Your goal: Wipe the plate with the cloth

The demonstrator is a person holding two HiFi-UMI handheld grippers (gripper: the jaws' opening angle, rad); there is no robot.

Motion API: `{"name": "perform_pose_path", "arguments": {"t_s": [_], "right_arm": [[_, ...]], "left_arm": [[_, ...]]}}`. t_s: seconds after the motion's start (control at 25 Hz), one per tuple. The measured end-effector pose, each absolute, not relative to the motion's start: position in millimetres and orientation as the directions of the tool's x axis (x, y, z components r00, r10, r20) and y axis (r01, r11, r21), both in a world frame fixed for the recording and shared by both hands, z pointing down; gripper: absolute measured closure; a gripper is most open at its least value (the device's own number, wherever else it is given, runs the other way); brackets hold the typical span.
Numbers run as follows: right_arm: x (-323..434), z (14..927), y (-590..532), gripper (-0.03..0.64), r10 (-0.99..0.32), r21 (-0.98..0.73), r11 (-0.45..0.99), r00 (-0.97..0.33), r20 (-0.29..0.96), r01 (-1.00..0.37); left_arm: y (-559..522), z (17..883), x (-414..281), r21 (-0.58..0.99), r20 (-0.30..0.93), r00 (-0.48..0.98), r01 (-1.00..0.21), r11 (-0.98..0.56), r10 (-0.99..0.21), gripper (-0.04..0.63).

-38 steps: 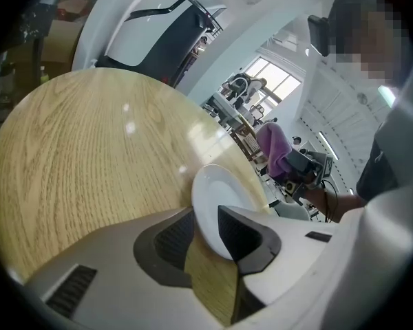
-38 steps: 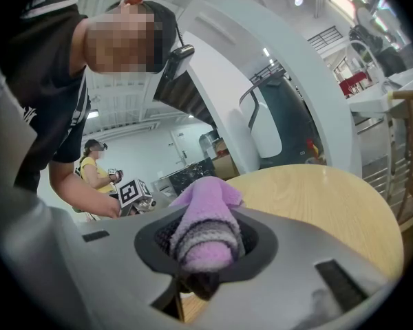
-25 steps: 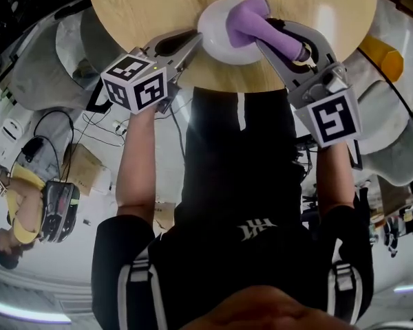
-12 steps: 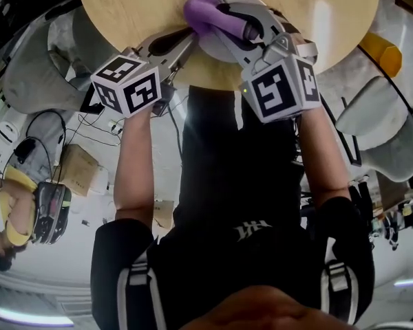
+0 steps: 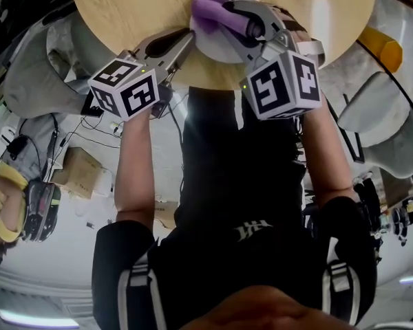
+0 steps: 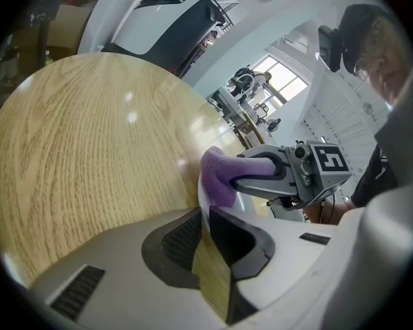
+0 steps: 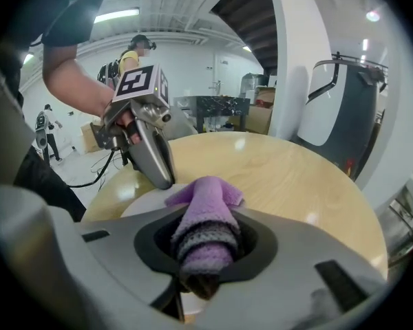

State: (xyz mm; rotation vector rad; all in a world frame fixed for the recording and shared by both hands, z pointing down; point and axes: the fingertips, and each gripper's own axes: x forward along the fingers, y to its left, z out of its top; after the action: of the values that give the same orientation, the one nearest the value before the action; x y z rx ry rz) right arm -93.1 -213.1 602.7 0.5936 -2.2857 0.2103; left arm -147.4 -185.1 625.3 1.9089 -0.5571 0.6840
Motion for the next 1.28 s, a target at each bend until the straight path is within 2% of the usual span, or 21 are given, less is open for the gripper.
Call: {"name": "perform_pose_path", "arguments": {"t_s": [0.72,0.88,1.08,1.28], "right_arm": [[5,584,-182,0.520,-0.392,0.084,0.824,-0.458,0.798,-0.560],[-26,565,-184,0.520,-0.404,0.043,0.820,-0.526,0.748,-0.570],[-90,576,-191,0.520,-0.356,0.047,0.886,-0.613,0.705,-0.461],[-103,597,-185,0.520,-0.327,0.034,0.899,-0.615,0.718,-0.437]], "left_arm": [[-173,621,-139,0.638,0.682,0.727,-0.643,-0.423,-0.077,0.545],[-172,621,-140,0.639,0.681,0.728,-0.644,-0.421,-0.080,0.545],[-173,620,-139,0.635,0.683,0.725,-0.648,-0.421,-0.087,0.546],[-173,621,-139,0.630,0.682,0.725,-0.650,-0.424,-0.097,0.546]]}}
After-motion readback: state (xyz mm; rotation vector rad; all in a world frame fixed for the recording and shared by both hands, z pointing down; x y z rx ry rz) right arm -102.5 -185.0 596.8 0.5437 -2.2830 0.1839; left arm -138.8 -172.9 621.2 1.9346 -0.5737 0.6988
